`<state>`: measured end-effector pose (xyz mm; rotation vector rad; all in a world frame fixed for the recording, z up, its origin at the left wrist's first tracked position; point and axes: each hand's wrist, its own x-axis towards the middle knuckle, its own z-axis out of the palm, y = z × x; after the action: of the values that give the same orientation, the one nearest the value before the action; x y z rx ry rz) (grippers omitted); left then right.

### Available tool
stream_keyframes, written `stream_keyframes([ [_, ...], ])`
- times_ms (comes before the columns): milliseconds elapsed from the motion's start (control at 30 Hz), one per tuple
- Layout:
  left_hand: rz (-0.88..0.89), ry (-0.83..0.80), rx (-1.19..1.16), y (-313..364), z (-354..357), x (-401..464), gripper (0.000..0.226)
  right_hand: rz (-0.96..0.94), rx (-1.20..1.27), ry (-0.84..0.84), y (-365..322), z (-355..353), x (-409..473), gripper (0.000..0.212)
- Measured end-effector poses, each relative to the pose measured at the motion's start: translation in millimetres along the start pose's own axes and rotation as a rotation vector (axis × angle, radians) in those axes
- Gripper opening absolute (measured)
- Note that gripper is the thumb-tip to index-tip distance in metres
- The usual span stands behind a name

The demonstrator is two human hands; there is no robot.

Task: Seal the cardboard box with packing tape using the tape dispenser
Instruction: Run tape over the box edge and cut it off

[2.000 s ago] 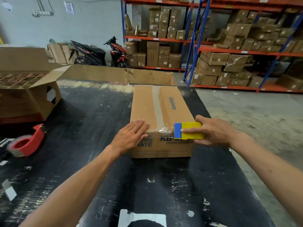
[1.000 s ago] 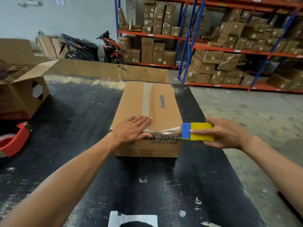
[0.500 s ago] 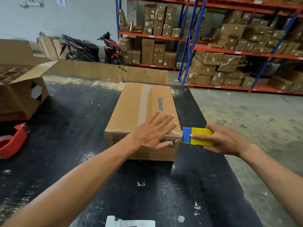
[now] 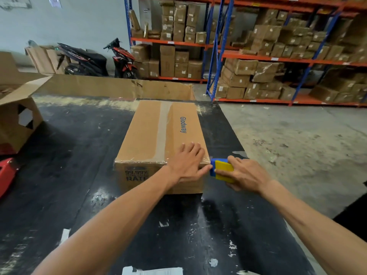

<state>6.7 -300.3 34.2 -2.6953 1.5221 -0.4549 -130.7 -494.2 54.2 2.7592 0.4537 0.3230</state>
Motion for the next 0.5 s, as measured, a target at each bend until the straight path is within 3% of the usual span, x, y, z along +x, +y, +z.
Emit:
stream_keyframes([
  [133,-0.341,-0.032,-0.125,48.1,-4.3,22.8,0.064,0.084,0.02,-0.038,17.4,-5.6,-3.6,0.06],
  [200,-0.421,-0.09,-0.157,52.3,-2.9,29.5,0.065,0.118,0.035,-0.044,22.1,-8.8,-7.0,0.05],
  [400,-0.349,-0.196,-0.144,41.8,0.8,33.1,0.067,0.181,0.057,0.034,22.5,-10.8,-10.3,0.052],
  [500,-0.263,-0.204,-0.129,26.3,-1.0,22.0,0.068,0.359,0.207,0.026,18.7,-15.6,-7.9,0.052],
])
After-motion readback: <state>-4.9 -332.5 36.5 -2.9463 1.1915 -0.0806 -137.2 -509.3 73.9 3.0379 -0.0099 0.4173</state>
